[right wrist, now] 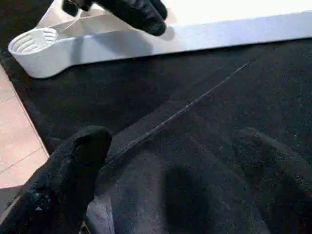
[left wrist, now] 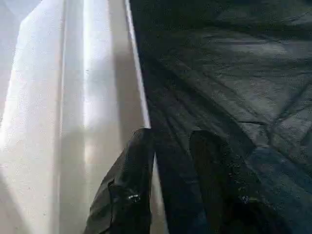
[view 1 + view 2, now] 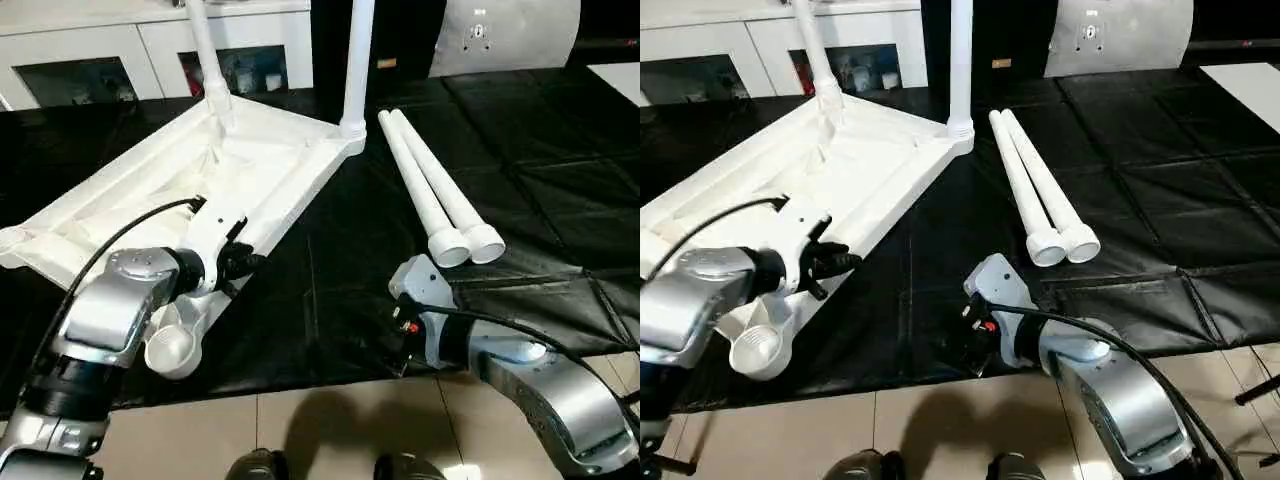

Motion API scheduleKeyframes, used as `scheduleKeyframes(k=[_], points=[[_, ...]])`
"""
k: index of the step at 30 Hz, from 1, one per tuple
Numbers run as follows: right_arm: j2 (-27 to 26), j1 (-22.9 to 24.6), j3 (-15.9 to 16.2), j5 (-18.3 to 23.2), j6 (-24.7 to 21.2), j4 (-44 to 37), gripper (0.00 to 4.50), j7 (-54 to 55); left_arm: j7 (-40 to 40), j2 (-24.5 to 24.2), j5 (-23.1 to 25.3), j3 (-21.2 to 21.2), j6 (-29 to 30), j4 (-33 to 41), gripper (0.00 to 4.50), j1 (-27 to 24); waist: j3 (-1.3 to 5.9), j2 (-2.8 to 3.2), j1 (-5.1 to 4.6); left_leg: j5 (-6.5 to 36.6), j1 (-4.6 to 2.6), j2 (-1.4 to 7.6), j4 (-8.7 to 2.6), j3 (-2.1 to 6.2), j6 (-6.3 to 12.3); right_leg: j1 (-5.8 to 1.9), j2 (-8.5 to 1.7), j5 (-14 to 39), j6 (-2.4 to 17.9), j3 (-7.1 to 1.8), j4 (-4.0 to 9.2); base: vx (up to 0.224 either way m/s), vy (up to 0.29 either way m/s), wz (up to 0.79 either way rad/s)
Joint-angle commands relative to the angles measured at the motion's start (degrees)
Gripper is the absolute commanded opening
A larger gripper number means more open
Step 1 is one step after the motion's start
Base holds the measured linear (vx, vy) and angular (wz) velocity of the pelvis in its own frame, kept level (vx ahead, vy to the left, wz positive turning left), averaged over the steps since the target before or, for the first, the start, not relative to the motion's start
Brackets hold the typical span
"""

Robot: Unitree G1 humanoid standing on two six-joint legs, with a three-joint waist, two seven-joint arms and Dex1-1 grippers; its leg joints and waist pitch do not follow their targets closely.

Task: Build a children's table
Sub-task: Rotate table base

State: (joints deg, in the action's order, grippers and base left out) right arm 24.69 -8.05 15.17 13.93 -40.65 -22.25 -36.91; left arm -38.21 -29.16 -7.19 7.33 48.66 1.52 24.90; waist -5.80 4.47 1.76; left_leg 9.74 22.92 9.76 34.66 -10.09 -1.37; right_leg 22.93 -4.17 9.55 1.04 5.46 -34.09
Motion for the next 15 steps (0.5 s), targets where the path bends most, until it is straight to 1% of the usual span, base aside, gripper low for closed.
scheduleKeyframes(k=[1,2,3,4,6,7,8,9,10,11,12,14,15], points=[[0.19,-0.26,0.05,0.32,-0.07,-0.31,4.50,-0.38,0.64,-1.88,1.68,0.96,1.92,0.93,1.83,-0.87,3.78,0.10,-0.32,17.51,-1.77,3.16,-4.50,1.96,0.68,-2.01,-4.35,22.68,7.43,-3.42,5.06,0.000,0.000,0.00],[0.21,-0.29,0.07,0.32,-0.07,-0.31,4.50,-0.32,0.45,-2.57,1.98,1.56,2.04,1.03,1.83,-1.28,3.79,0.03,-0.34,17.60,-1.80,3.15,-4.53,1.97,0.65,-2.00,-4.34,22.98,7.17,-3.42,5.12,0.000,0.000,0.00],[0.18,-0.29,0.09,0.26,-0.08,-0.28,4.50,-0.22,0.30,-3.34,2.42,2.12,1.95,0.95,1.83,-1.85,3.80,0.06,-0.43,17.37,-1.62,3.13,-4.58,2.08,0.67,-2.10,-4.37,22.88,6.94,-3.40,5.10,0.000,0.000,0.00],[0.21,-0.21,0.14,0.23,-0.04,-0.26,4.50,-0.12,0.45,-4.14,2.61,2.53,2.51,1.28,1.53,-2.55,3.82,0.11,-0.56,17.64,-1.71,3.19,-4.63,2.09,0.61,-2.00,-4.29,22.79,6.88,-3.37,5.08,0.000,0.000,0.00],[0.22,-0.09,0.23,0.19,0.03,-0.27,4.50,-0.03,0.88,-4.54,2.73,2.50,2.87,1.41,1.50,-3.14,3.82,0.22,-0.62,17.92,-1.83,3.19,-4.59,2.05,0.48,-1.89,-4.28,22.52,7.07,-3.40,5.12,0.000,0.000,0.00],[0.22,-0.06,0.25,0.18,0.05,-0.28,4.50,-0.01,1.07,-4.65,2.81,2.50,2.96,1.51,1.45,-3.30,3.81,0.18,-0.55,17.85,-1.78,3.20,-4.63,2.04,0.52,-1.94,-4.32,22.26,7.23,-3.42,5.14,0.000,0.000,0.00],[0.20,-0.06,0.27,0.17,0.05,-0.29,4.50,0.02,1.19,-4.71,2.86,2.48,3.01,1.60,1.32,-3.38,3.82,0.23,-0.49,17.96,-1.89,3.22,-4.61,2.01,0.50,-1.85,-4.33,22.26,7.33,-3.45,5.18,0.000,0.000,0.00],[0.22,-0.06,0.29,0.16,0.05,-0.31,4.50,0.07,1.29,-4.78,2.95,2.47,3.17,1.83,1.32,-3.52,3.82,0.25,-0.45,17.97,-1.94,3.25,-4.59,2.00,0.46,-1.83,-4.34,22.12,7.45,-3.45,5.18,0.000,0.000,0.00],[0.20,-0.09,0.30,0.18,0.01,-0.31,4.50,0.12,1.25,-4.71,2.70,2.23,3.71,2.22,1.08,-3.83,3.77,0.20,-0.41,18.00,-1.83,3.23,-4.66,2.00,0.41,-1.92,-4.29,21.74,7.59,-3.42,5.08,0.000,0.000,0.00],[0.18,-0.13,0.31,0.15,0.02,-0.28,4.50,0.21,1.04,-4.63,2.27,2.00,4.46,2.90,1.04,-4.27,3.81,0.06,-0.44,17.97,-1.82,3.25,-4.65,2.00,0.37,-1.96,-4.32,21.65,7.64,-3.41,5.03,0.000,0.000,0.00],[0.17,-0.15,0.32,0.14,0.02,-0.26,4.50,0.24,0.90,-4.59,2.03,1.91,4.77,3.16,1.01,-4.43,3.77,0.17,-0.43,17.97,-1.82,3.29,-4.68,2.03,0.37,-1.95,-4.37,21.69,7.74,-3.45,5.03,0.000,0.000,0.00],[0.16,-0.22,0.33,0.15,0.02,-0.23,4.50,0.23,0.63,-4.62,1.79,1.96,4.90,3.54,0.96,-4.62,3.76,0.10,-0.46,17.99,-1.77,3.15,-4.60,1.98,0.45,-1.95,-4.37,22.11,7.59,-3.43,5.11,0.000,0.000,0.00],[0.16,-0.27,0.35,0.14,0.05,-0.18,4.50,0.23,0.32,-4.51,1.30,1.92,5.25,3.99,0.86,-4.80,3.76,0.16,-0.47,18.02,-1.83,3.19,-4.62,2.00,0.47,-1.89,-4.35,22.48,7.43,-3.43,5.16,0.000,0.000,0.00]])
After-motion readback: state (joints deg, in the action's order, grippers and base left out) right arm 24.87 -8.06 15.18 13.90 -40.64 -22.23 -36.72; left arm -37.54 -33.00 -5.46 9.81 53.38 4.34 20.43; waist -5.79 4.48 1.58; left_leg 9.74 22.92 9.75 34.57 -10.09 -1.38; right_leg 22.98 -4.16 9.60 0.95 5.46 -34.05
